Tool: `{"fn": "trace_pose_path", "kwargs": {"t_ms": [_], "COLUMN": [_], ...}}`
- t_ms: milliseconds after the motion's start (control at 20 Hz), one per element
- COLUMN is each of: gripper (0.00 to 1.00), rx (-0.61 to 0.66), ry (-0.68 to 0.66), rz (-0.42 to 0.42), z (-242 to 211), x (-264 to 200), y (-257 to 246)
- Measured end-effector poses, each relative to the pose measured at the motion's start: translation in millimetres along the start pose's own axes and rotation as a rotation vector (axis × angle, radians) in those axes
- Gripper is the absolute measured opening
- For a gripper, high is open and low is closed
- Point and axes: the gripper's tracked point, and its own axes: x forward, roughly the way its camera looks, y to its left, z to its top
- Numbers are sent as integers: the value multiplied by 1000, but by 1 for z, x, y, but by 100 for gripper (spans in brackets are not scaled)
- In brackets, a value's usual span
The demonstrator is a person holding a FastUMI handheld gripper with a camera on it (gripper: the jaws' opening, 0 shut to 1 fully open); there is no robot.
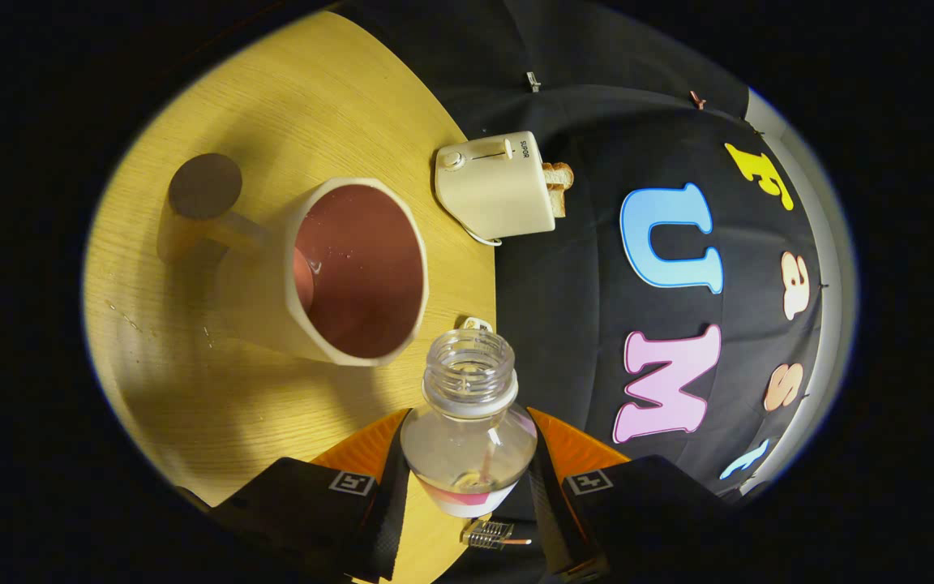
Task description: Take the bottle from table, then pour the juice into the cup, finally place the bottle on the coaster
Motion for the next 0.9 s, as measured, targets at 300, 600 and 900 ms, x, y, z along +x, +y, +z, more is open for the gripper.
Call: {"fn": "trace_pose_path", "kwargs": {"t_ms": [300,600,900], "gripper": [70,70,70], "rx": [-135,-256,-335], "ry": [-38,-75,-97], "rz": [-22,-22,-36], "z": [11,19,26], "x": [9,11,15], "y": [-12,-10,-12]}}
